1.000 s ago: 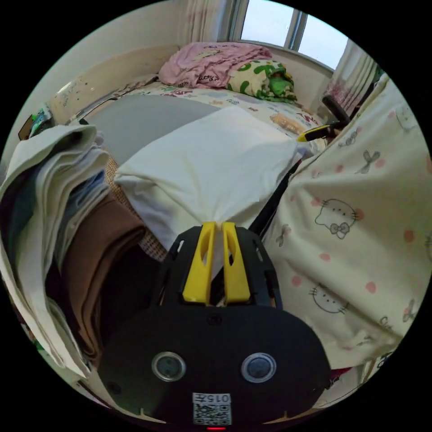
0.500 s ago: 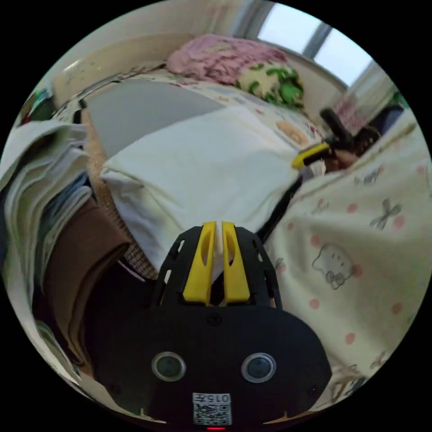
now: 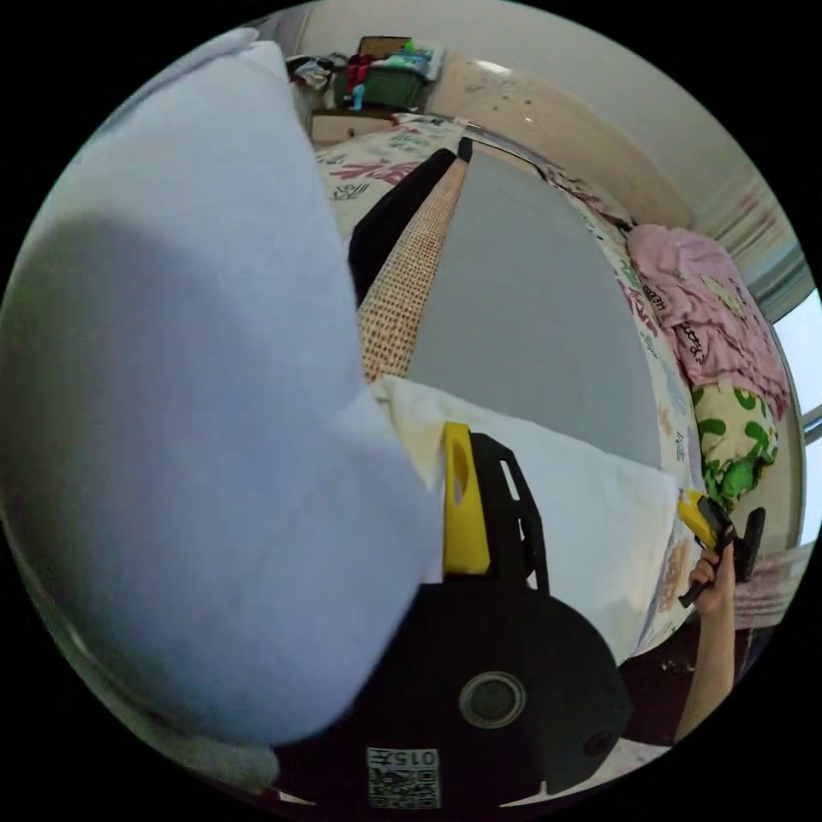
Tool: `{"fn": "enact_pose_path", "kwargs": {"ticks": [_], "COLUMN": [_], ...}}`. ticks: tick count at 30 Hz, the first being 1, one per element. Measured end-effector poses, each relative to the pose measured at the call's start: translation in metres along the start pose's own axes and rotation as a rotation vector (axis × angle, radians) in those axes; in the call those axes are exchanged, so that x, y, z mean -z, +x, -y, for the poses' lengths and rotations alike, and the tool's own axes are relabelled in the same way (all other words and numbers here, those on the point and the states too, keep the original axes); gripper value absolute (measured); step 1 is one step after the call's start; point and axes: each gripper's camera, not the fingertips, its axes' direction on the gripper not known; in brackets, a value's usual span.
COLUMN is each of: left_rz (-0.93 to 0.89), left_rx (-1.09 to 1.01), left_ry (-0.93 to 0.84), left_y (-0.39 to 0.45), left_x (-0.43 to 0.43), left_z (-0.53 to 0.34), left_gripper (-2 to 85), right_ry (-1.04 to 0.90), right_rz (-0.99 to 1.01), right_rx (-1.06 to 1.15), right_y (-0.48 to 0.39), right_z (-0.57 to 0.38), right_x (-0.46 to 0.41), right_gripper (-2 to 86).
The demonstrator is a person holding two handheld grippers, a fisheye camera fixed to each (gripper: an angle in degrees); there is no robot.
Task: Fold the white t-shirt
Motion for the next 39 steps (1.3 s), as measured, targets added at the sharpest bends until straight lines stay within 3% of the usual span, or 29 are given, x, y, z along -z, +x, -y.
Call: {"fn": "enact_pose_path", "kwargs": {"ticks": [5,9,15,19,21,26,30,34,37,39], "left_rz": [0.002,-0.007,0.098,-0.008,-0.122,-0.193,-0.085,-0.054,-0.206,-0.228], "left_rx": [-0.05,-0.13,-0.144,-0.259,-0.496,-0.873,-1.041,-1.152,-1.173,-1.173], "left_ry": [0.058,0.189,0.154,0.14,0.128,-0.041,-0.144,-0.21,-0.186,-0.059], "left_y": [0.019,0.057,0.115,0.149,0.185,0.252,0.299,0.344,0.383,0.435], "left_x": [0.024,0.057,0.063,0.093,0.117,0.121,0.095,0.091,0.109,0.117], "left_z": [0.004,0.019,0.059,0.036,-0.005,-0.079,-0.098,-0.081,-0.041,-0.001], "left_gripper": [4.2,1.7,2.7,4.2,4.0,3.6,2.9,2.2,2.4,3.1], "right_ry": [-0.016,0.076,0.196,0.186,0.169,-0.029,-0.16,-0.12,0.043,0.155], "right_rz": [-0.065,-0.147,-0.22,-0.183,-0.161,-0.001,-0.165,-0.197,-0.244,-0.248], "right_rx": [-0.022,-0.027,-0.053,0.17,0.267,0.45,0.42,0.34,0.216,0.128], "right_y": [-0.003,-0.004,0.007,0.009,0.01,0.013,0.039,0.075,0.116,0.147], "right_z": [0.045,0.067,0.06,-0.015,-0.071,-0.225,-0.263,-0.27,-0.272,-0.274], "right_x": [-0.021,-0.013,0.004,0.022,0.028,-0.006,-0.05,-0.033,0.005,0.026], "right_gripper": [2.2,1.0,3.2,5.0,4.9,5.0,2.4,1.6,4.2,5.9]}}
